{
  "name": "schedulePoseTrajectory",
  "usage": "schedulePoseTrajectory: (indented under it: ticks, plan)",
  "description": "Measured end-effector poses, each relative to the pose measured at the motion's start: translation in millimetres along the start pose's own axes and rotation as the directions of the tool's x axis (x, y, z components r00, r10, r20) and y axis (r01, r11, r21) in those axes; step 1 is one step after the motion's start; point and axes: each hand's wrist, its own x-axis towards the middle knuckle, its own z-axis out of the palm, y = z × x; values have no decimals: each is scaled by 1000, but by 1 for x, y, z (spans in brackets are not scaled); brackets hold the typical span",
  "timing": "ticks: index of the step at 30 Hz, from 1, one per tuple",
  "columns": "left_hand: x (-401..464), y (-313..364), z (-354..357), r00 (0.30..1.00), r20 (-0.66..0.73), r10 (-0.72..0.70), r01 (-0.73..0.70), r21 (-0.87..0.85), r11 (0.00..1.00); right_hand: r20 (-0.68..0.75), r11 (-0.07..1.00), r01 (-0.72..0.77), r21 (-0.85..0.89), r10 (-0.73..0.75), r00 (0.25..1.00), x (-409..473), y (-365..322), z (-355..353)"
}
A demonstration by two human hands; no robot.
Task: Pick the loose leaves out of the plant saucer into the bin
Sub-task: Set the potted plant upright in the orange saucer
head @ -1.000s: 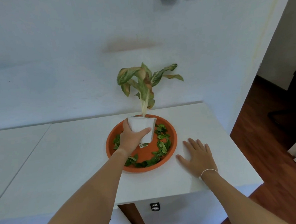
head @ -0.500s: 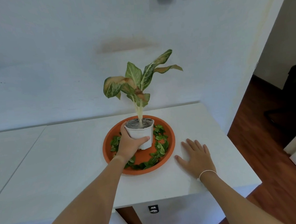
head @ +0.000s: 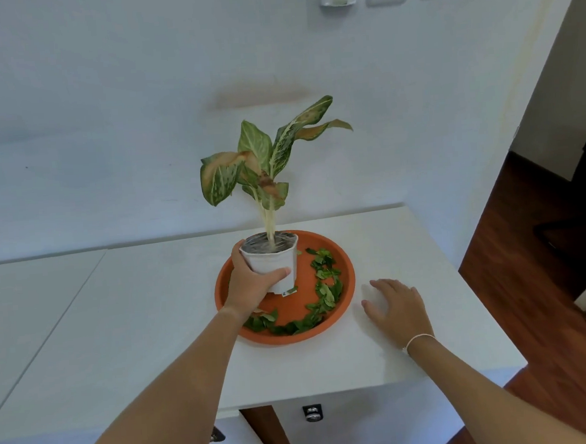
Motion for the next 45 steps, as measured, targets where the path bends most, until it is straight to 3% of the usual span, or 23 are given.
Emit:
schedulePoseTrajectory:
  ticks: [3, 5, 10, 15, 18, 24, 30, 39, 45]
  plan:
    - [2, 1, -10, 1000, -29, -6, 6, 6, 1000, -123, 983, 94, 156, -75, 990, 13, -23, -11]
    - [4, 0, -18, 999, -45, -15, 16, 11, 1000, -131, 961, 203, 189, -180, 975, 23, -49, -15]
    - [6, 3, -32, 998, -57, -14, 15, 13, 1000, 200, 913, 407, -4, -398, 895, 39, -99, -3]
    - [7, 4, -43, 998, -66, -13, 14, 10, 1000, 428, 862, 473, -181, -363, 827, 48, -111, 21]
    - [7, 5, -47, 998, -67, -8, 8, 1, 1000, 475, 826, 510, -241, -358, 804, 48, -112, 23]
    - [4, 4, -42, 998, -53, -18, 18, 1, 1000, 406, 870, 464, -166, -369, 836, 41, -104, 20]
    - [3, 7, -25, 1000, -21, -15, 15, 9, 1000, 204, 915, 403, -14, -392, 897, 28, -89, 6]
    - [0, -2, 2, 999, 41, -6, 9, -88, 996, -60, 970, 214, 116, -208, 976, 23, -41, 3]
    - [-3, -17, 11, 999, 33, 11, -8, -77, 997, -50, 993, 96, 70, -93, 994, 11, -10, 14]
